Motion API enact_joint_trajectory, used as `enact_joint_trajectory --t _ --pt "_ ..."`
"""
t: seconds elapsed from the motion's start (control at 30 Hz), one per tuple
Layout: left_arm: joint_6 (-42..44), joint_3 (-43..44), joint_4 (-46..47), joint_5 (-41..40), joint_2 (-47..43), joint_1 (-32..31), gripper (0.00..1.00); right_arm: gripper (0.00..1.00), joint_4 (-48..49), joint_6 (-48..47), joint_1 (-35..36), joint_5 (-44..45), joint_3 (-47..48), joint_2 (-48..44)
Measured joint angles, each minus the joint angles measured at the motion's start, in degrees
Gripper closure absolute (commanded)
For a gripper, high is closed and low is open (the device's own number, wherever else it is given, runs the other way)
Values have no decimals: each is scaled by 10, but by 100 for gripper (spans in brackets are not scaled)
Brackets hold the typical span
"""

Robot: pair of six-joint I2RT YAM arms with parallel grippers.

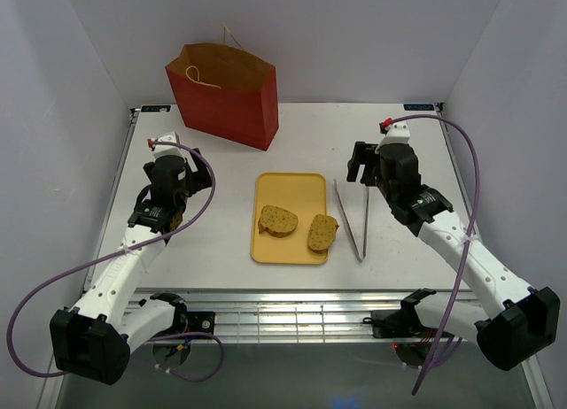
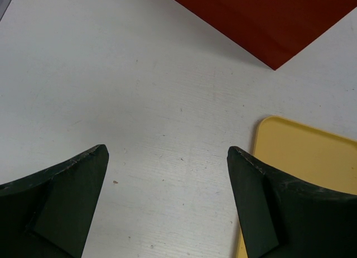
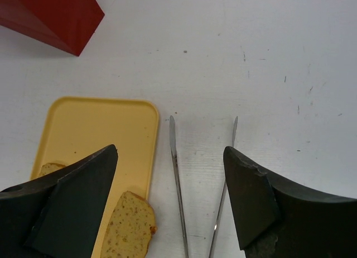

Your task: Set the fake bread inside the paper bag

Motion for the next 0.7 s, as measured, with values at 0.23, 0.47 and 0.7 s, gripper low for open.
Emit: enact_joint_trajectory --t 0.23,0.47,0.7 --pt "4 0 0 0 7 0 2 15 -37 6 0 13 34 4" --pt "8 0 0 0 7 0 2 13 -57 17 0 39 33 4" --pt "10 0 5 -3 7 0 2 18 -59 30 0 56 28 8"
